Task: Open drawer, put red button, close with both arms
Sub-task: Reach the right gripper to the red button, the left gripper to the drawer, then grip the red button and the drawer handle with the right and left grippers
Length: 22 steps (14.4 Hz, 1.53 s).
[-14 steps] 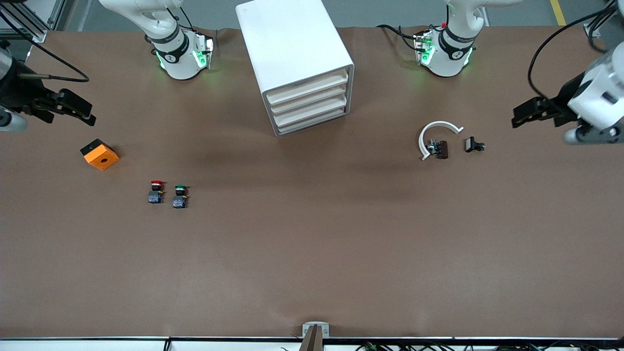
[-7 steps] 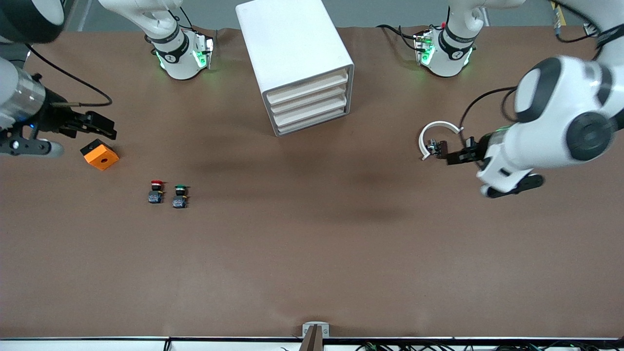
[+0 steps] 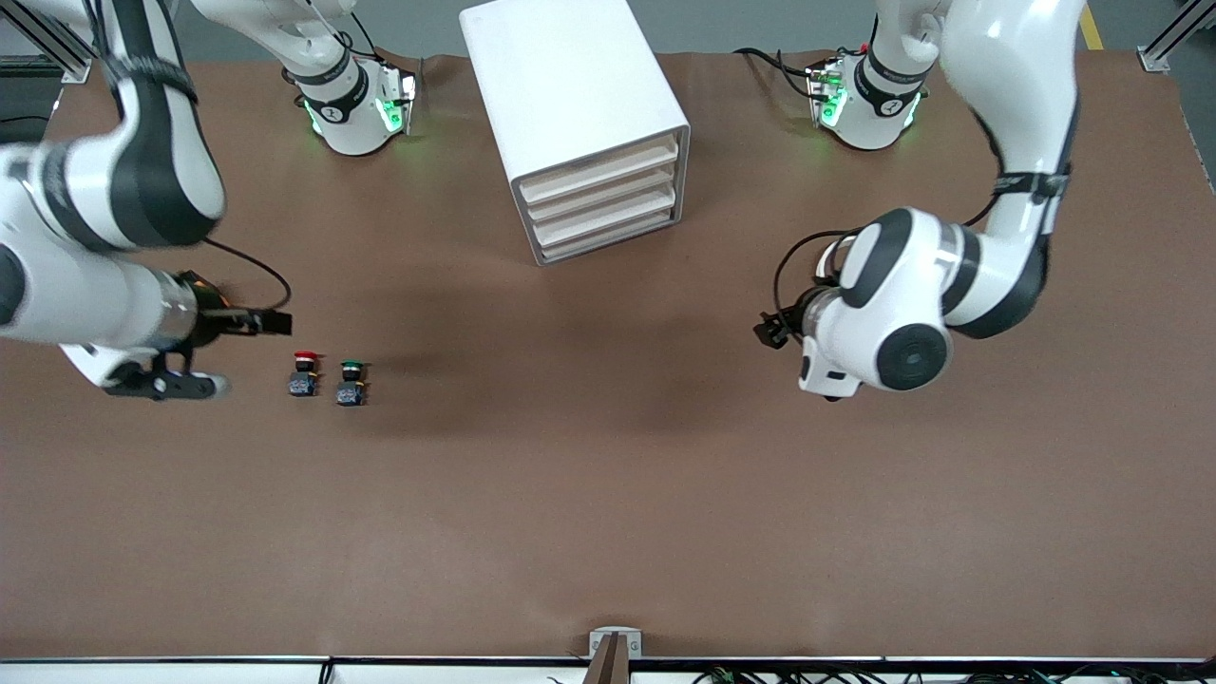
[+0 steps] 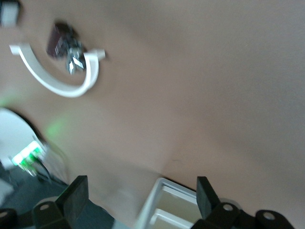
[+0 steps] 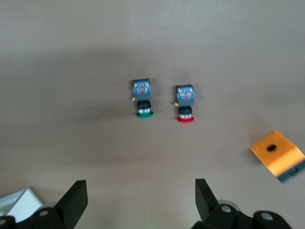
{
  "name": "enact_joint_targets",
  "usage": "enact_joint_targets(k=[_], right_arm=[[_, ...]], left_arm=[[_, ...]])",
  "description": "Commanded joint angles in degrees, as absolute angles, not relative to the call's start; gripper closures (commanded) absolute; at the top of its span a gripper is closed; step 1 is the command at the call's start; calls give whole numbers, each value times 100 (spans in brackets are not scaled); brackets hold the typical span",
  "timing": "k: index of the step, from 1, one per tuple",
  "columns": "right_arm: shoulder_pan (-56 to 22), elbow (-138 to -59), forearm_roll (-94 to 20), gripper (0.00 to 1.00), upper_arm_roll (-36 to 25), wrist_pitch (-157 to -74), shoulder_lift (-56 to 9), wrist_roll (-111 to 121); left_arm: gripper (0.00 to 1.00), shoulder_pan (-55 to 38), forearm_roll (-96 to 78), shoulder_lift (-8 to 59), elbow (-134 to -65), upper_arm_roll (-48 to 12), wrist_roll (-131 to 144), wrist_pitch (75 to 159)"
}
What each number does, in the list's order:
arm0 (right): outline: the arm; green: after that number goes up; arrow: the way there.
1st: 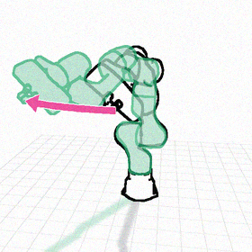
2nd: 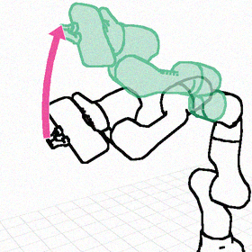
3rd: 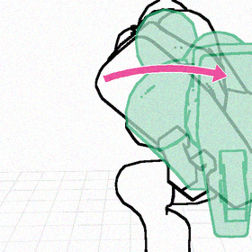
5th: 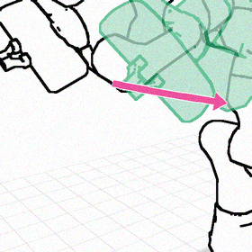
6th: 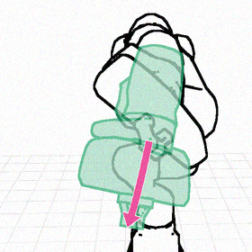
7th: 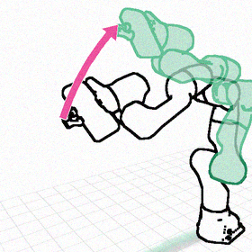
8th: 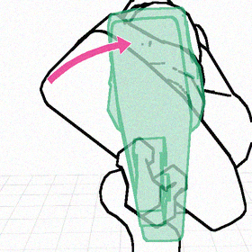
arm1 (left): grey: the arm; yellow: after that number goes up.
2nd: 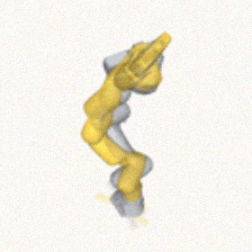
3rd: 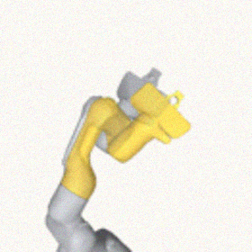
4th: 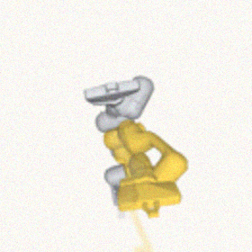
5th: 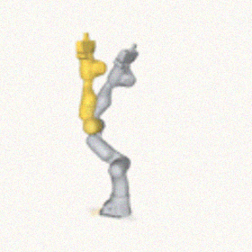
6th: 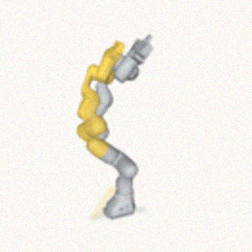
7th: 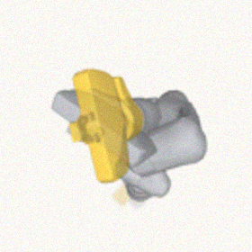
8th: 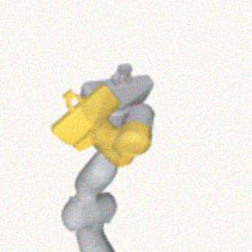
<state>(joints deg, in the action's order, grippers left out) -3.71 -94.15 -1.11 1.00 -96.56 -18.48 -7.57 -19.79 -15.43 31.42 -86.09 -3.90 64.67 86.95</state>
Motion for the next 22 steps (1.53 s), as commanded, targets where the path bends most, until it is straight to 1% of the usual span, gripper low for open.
enact_joint_targets(k=[1, 3, 6, 10, 12, 15, 16, 17, 18, 19, 21, 22], right_arm=[[-352, -10104, 26, 0, 88, -10473, -1872, -712], [-282, -10641, 271, 0, 88, -11238, -1872, -668], [87, -11144, 360, 0, 88, -12258, -1942, 199], [281, -11180, 360, 0, 88, -12822, -2328, 299], [334, -11223, 360, 0, 88, -13103, -2495, 299], [334, -11583, 360, 0, 88, -13639, -2540, 281], [334, -11688, 360, 0, 88, -13815, -2557, 290], [343, -11742, 360, 0, 88, -13938, -2601, 290], [351, -11760, 360, 0, 88, -13966, -2662, 290], [352, -11760, 360, 0, 88, -13975, -2707, 290], [352, -11795, 360, 0, 88, -14001, -2751, 290], [343, -11830, 360, 0, 88, -14001, -2777, 290]], left_arm=[[0, -2275, -2159, 3734, -8122, -369, 8500, 8639], [0, -2504, -2512, 4085, -7876, -369, 9401, 8675], [0, -2689, -3389, 4279, -7892, -369, 9904, 8728], [0, -3014, -4244, 4692, -7901, -369, 11124, 8736], [0, -3154, -4420, 4720, -7901, -369, 11661, 8728], [0, -3269, -4753, 4737, -7910, -369, 12515, 8710], [2, -3339, -4877, 4737, -7910, -369, 12568, 8701], [11, -3349, -4982, 4737, -7910, -369, 12594, 8675], [16, -3375, -5062, 4737, -7919, -378, 12603, 8649], [18, -3419, -5167, 4746, -7936, -369, 12612, 8631], [30, -3524, -5264, 4851, -7937, -369, 12918, 8526], [31, -3559, -5265, 4869, -7937, -369, 13077, 8482]])
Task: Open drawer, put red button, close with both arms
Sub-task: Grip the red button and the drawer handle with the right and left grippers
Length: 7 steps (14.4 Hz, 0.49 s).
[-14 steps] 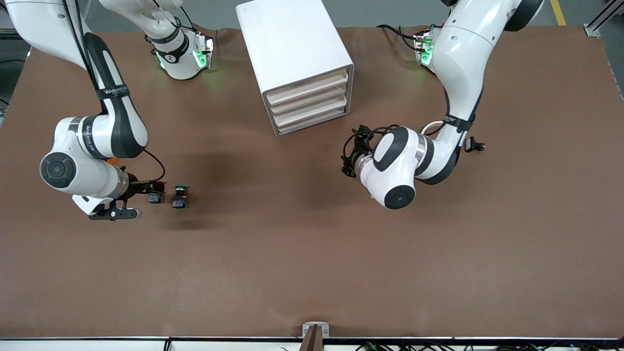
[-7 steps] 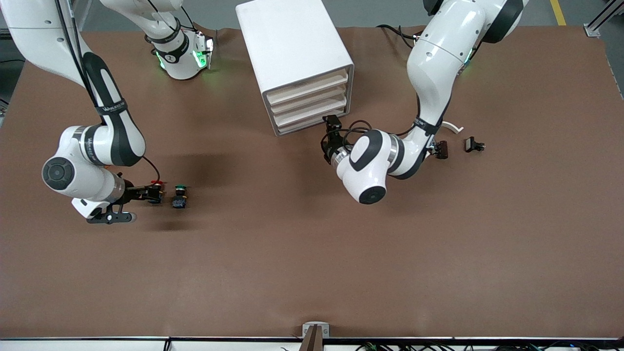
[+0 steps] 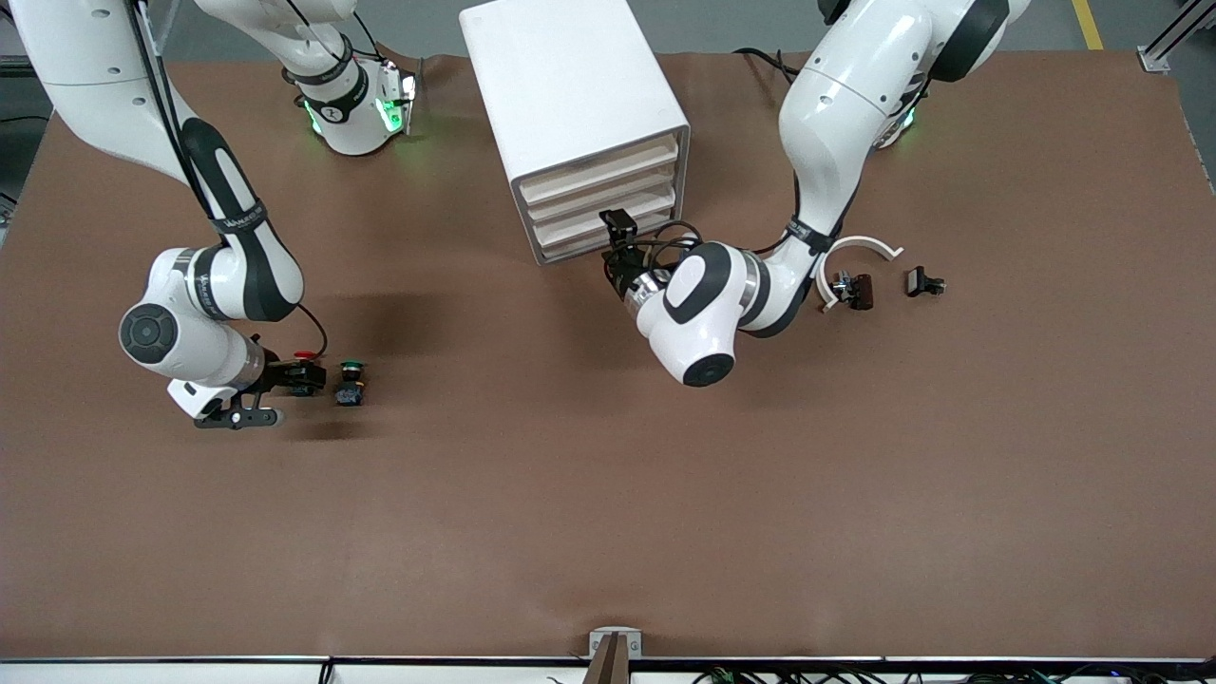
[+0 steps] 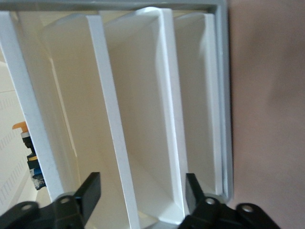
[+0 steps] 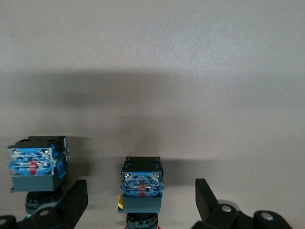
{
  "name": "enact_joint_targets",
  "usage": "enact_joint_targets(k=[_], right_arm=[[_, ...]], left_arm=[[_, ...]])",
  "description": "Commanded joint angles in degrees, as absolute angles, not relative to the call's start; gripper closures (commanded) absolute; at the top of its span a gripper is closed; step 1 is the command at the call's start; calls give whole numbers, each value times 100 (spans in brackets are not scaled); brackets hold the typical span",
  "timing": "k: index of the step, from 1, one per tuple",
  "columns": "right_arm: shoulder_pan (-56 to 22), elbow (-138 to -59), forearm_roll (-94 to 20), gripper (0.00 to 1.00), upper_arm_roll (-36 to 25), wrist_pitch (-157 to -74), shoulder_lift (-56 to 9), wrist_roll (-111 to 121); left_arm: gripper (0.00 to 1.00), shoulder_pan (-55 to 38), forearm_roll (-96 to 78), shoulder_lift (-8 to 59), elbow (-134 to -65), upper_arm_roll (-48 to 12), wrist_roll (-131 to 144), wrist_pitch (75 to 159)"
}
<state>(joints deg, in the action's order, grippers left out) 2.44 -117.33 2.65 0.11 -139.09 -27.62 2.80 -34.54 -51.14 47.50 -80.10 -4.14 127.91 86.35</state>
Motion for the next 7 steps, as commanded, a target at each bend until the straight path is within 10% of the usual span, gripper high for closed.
enact_joint_targets(k=[1, 7], right_arm=[[351, -11830, 360, 0, 88, -14001, -2795, 290], [352, -11786, 360, 61, 88, -14001, -2848, 281]], left_arm=[[31, -3647, -5273, 4887, -7937, -369, 13122, 8412], [36, -3815, -5282, 5019, -7945, -369, 13131, 8096]])
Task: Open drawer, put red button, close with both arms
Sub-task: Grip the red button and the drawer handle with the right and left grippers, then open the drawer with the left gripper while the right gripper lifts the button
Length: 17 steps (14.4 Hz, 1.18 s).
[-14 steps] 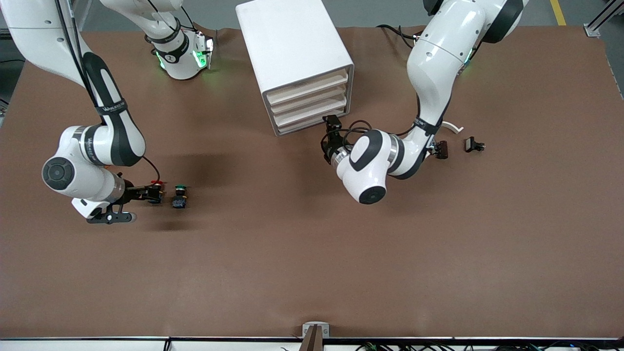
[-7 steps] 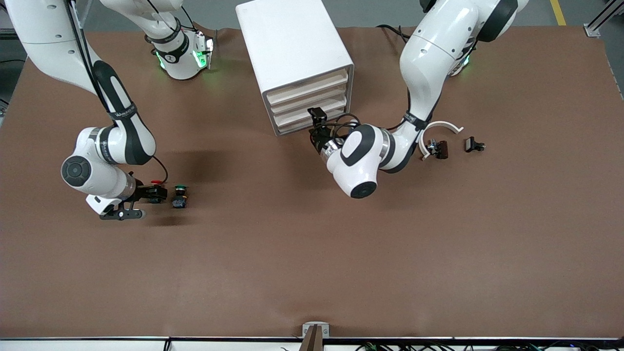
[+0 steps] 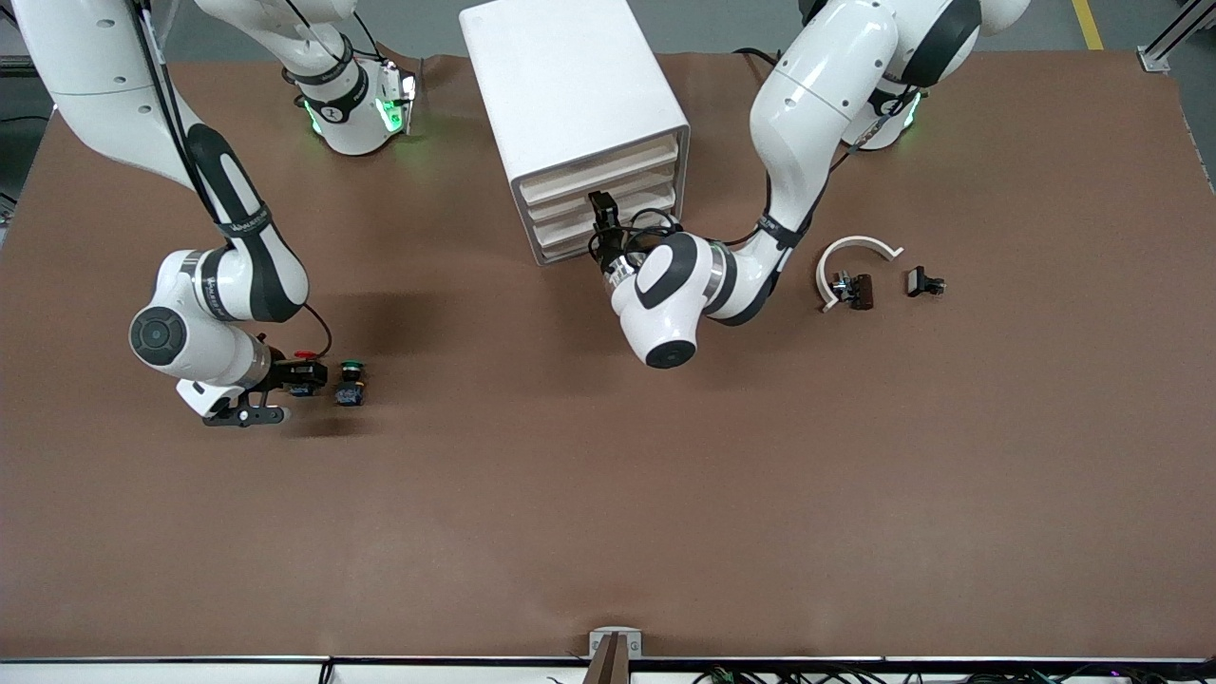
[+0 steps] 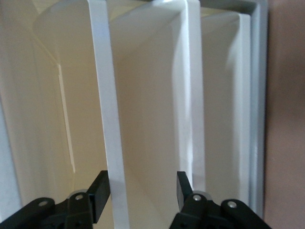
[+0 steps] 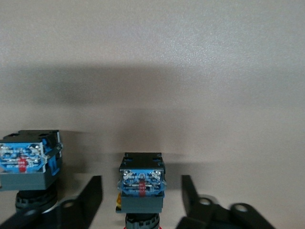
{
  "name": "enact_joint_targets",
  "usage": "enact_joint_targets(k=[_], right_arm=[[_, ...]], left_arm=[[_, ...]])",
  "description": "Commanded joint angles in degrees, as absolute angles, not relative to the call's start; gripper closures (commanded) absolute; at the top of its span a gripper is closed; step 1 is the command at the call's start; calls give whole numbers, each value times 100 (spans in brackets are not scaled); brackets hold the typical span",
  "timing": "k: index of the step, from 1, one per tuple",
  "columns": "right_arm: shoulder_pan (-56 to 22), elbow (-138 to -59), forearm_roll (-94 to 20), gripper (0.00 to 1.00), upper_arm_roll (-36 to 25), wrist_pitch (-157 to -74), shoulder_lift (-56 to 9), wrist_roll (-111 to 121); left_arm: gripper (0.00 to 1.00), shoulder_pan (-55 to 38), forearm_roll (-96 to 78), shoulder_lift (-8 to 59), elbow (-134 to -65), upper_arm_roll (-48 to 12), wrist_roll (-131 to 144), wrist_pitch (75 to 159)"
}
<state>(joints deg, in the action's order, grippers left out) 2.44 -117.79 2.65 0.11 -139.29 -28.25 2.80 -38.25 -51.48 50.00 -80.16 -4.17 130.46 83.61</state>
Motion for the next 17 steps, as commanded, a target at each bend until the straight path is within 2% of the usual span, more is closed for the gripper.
enact_joint_targets(k=[1, 4, 6, 7, 9, 11, 15, 17], right_arm=[[352, -11769, 360, 69, 88, -14001, -2865, 281], [343, -11707, 360, 78, 88, -13949, -2856, 281], [325, -11663, 360, 78, 97, -13913, -2804, 273], [308, -11663, 360, 78, 97, -13896, -2743, 264], [238, -11602, 360, 78, 114, -13433, -2357, 203], [19, -11261, 325, 78, 114, -12451, -2032, 80], [-693, -9988, 308, 78, 114, -10157, -1854, -1236], [-1114, -9381, 281, 78, 123, -9338, -1854, -2008]], left_arm=[[41, -3814, -5282, 5010, -7945, -369, 13157, 8077], [65, -3849, -5282, 5045, -7945, -369, 13236, 8060], [92, -3841, -5282, 5054, -7945, -369, 13236, 8060], [100, -3832, -5282, 5054, -7937, -369, 13236, 8060], [100, -3788, -5274, 5045, -7928, -369, 13245, 8060], [100, -3779, -5230, 5054, -7919, -334, 13228, 8060], [100, -3499, -5195, 4975, -7875, -238, 13184, 8068], [100, -3323, -5186, 4948, -7709, -124, 13184, 8068]])
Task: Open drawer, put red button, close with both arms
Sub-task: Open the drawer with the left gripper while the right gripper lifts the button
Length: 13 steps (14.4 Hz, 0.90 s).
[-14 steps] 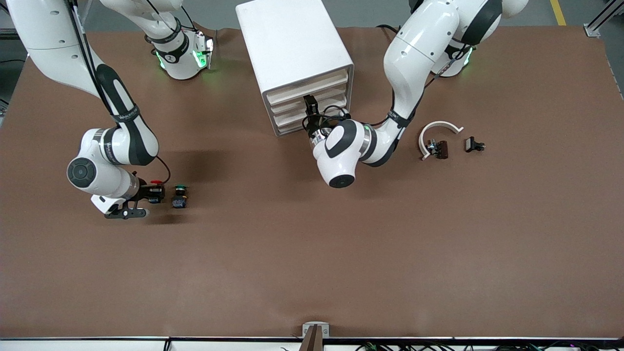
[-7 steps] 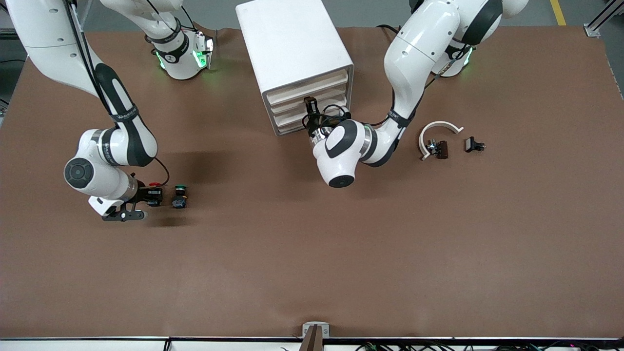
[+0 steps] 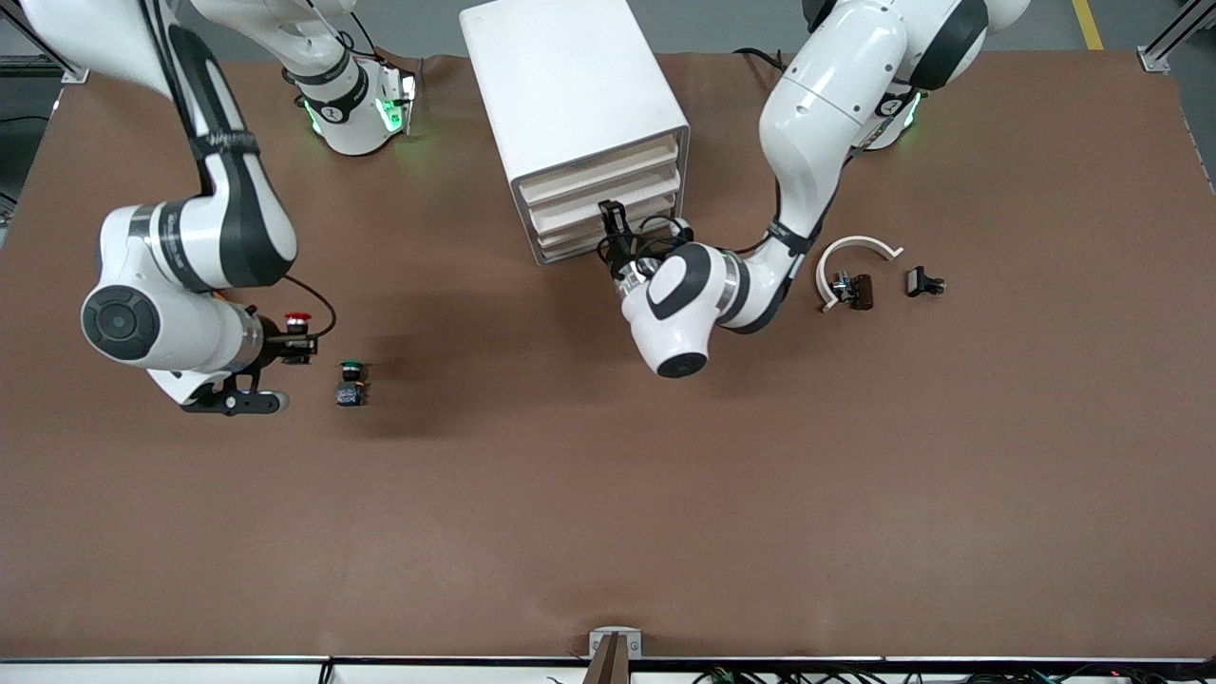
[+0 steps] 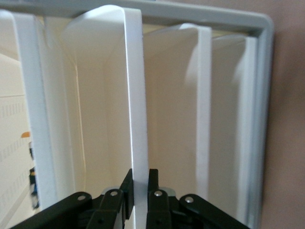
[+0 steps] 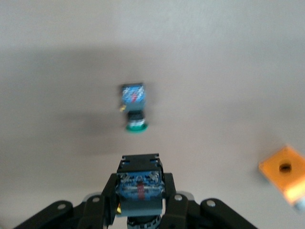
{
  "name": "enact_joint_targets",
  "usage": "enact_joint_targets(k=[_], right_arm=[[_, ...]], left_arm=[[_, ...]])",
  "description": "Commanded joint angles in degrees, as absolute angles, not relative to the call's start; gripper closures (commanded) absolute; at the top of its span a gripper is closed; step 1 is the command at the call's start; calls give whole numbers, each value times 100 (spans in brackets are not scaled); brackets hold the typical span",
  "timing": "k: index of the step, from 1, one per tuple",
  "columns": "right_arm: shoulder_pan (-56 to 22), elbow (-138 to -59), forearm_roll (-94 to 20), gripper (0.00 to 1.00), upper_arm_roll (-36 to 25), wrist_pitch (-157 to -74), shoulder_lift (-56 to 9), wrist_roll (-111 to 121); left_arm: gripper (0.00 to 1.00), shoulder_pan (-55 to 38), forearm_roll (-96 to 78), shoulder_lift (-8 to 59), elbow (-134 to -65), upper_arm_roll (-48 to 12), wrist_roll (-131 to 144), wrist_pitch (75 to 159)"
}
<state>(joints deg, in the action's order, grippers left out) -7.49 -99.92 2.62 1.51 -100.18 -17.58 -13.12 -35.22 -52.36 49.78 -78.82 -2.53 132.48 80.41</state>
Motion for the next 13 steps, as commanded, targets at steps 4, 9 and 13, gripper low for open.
enact_joint_targets(k=[4, 9, 13], right_arm=[[-2081, -8561, -60, 78, 114, -8447, -1872, -3968], [-3092, -8447, -1009, 78, 114, -8569, -1925, -6657], [-3752, -8437, -1160, 78, 114, -9271, -1995, -8425]], left_arm=[[100, -3015, -5203, 4957, -7445, 8, 12903, 8173], [40, -2567, -5238, 4922, -7418, -9, 12525, 8244], [0, -2566, -5160, 4860, -7235, 79, 12087, 8218]])
